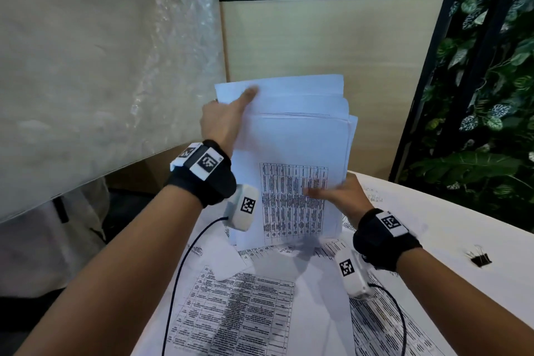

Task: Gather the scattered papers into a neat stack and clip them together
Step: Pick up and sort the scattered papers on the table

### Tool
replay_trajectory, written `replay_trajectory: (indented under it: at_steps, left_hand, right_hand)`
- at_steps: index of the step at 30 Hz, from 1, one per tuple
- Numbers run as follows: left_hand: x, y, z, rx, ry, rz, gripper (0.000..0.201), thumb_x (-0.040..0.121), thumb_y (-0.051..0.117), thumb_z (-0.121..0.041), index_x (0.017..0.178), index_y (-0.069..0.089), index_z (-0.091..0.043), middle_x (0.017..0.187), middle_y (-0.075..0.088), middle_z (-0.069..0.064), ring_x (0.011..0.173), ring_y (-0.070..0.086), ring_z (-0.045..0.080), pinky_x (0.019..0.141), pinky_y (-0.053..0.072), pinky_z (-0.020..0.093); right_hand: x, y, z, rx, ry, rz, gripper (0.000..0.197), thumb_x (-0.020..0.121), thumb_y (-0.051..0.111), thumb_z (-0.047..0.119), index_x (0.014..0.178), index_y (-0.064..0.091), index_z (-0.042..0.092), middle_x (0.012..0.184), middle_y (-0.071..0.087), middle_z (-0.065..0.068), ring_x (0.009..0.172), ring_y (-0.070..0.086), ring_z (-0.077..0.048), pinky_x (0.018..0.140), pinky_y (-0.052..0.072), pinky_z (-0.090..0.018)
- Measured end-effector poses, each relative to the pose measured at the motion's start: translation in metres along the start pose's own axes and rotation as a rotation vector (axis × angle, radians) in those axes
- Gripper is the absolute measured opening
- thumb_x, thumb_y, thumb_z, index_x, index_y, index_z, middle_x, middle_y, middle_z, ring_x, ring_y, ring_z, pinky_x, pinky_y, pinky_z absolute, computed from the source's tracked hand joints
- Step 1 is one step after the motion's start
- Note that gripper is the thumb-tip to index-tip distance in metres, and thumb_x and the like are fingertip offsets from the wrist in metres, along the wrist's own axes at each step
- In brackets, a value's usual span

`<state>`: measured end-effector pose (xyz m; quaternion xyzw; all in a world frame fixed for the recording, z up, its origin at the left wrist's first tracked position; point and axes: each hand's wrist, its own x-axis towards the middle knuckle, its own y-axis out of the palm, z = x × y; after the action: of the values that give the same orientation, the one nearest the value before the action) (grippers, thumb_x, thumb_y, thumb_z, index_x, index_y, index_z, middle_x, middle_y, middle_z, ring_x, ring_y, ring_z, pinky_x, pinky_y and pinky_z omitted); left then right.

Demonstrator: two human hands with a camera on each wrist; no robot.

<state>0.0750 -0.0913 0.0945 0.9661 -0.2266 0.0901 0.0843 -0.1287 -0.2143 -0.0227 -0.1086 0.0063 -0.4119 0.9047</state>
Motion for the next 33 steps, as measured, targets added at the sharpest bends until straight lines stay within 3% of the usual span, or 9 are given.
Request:
replay_trajectory:
  at_steps: [3,9,11,16,21,25,29,31,33]
  left_hand:
    - [-0.006,0.008,0.013,0.118,0.012,-0.065,0.042,0.056,0.081,-0.052,0.07,0.059,-0.019,0.073,0.063,-0.004,0.079,0.066,0.024,0.074,0.056,0.037]
    - [0.007,0.006,-0.006,-0.009,-0.019,-0.03,0.061,0.058,0.076,-0.063,0.091,0.067,-0.012,0.095,0.068,0.001,0.086,0.064,0.024,0.078,0.051,0.033]
    - [0.008,0.005,-0.007,0.058,0.001,-0.019,0.039,0.058,0.076,-0.047,0.073,0.062,-0.013,0.078,0.064,0.003,0.072,0.061,0.025,0.066,0.049,0.029]
    - [0.001,-0.001,0.009,0.246,0.027,0.105,0.028,0.057,0.076,-0.028,0.051,0.051,-0.017,0.05,0.049,-0.001,0.058,0.05,0.023,0.056,0.042,0.031]
    - [-0.007,-0.019,-0.029,0.603,0.336,0.442,0.039,0.07,0.076,-0.064,0.072,0.071,-0.025,0.067,0.065,-0.007,0.065,0.058,0.01,0.064,0.044,0.026]
    - [-0.008,-0.03,-0.043,1.0,0.47,0.566,0.032,0.073,0.084,-0.044,0.068,0.063,-0.02,0.062,0.058,-0.002,0.057,0.05,0.014,0.052,0.037,0.023]
    - [-0.01,-0.053,-0.009,0.629,0.476,0.515,0.047,0.076,0.084,-0.023,0.062,0.054,0.009,0.064,0.047,0.006,0.064,0.039,0.015,0.054,0.032,0.029]
    - [-0.014,-0.066,0.013,0.319,0.376,0.456,0.012,0.079,0.08,-0.01,0.077,0.072,-0.002,0.076,0.066,0.006,0.071,0.057,0.017,0.067,0.05,0.033]
    - [-0.022,-0.072,0.032,0.114,0.282,0.434,0.02,0.081,0.077,-0.004,0.095,0.077,-0.018,0.101,0.076,0.006,0.089,0.067,0.023,0.084,0.056,0.043]
  right_hand:
    - [-0.002,0.0,-0.005,0.011,-0.036,0.003,0.071,0.045,0.096,0.036,0.105,0.066,0.01,0.093,0.077,0.002,0.09,0.072,-0.014,0.1,0.049,-0.045]
    - [0.018,-0.009,-0.029,-0.039,0.022,-0.048,0.094,0.038,0.097,0.049,0.116,0.059,0.013,0.106,0.073,-0.003,0.1,0.069,-0.021,0.1,0.049,-0.049]
    - [0.019,-0.01,-0.035,-0.038,0.035,-0.029,0.103,0.038,0.096,0.051,0.127,0.054,0.018,0.12,0.068,-0.001,0.112,0.065,-0.02,0.105,0.045,-0.048]
    - [-0.005,0.0,-0.015,-0.021,-0.061,-0.04,0.028,0.07,0.085,0.021,0.093,0.07,0.015,0.096,0.076,-0.005,0.091,0.072,-0.016,0.092,0.055,-0.039]
    - [0.002,-0.008,0.012,-0.199,-0.153,-0.174,0.014,0.078,0.08,0.015,0.082,0.068,0.01,0.077,0.071,-0.006,0.071,0.071,-0.015,0.061,0.057,-0.026]
    - [0.007,-0.02,0.056,-0.562,-0.394,-0.219,0.027,0.074,0.082,0.024,0.078,0.07,0.0,0.066,0.063,-0.017,0.06,0.054,-0.02,0.057,0.046,-0.037]
    - [0.013,-0.043,0.085,-0.466,-0.494,-0.289,0.036,0.055,0.082,0.054,0.078,0.069,0.029,0.071,0.067,0.007,0.071,0.061,-0.011,0.066,0.05,-0.034]
    - [0.015,-0.054,0.081,-0.265,-0.402,-0.41,0.058,0.05,0.088,0.054,0.099,0.063,0.037,0.095,0.067,0.015,0.089,0.063,-0.006,0.08,0.052,-0.03]
    - [0.018,-0.059,0.072,0.073,-0.269,-0.274,0.088,0.049,0.093,0.046,0.124,0.056,0.019,0.109,0.07,0.008,0.099,0.068,-0.009,0.092,0.054,-0.035]
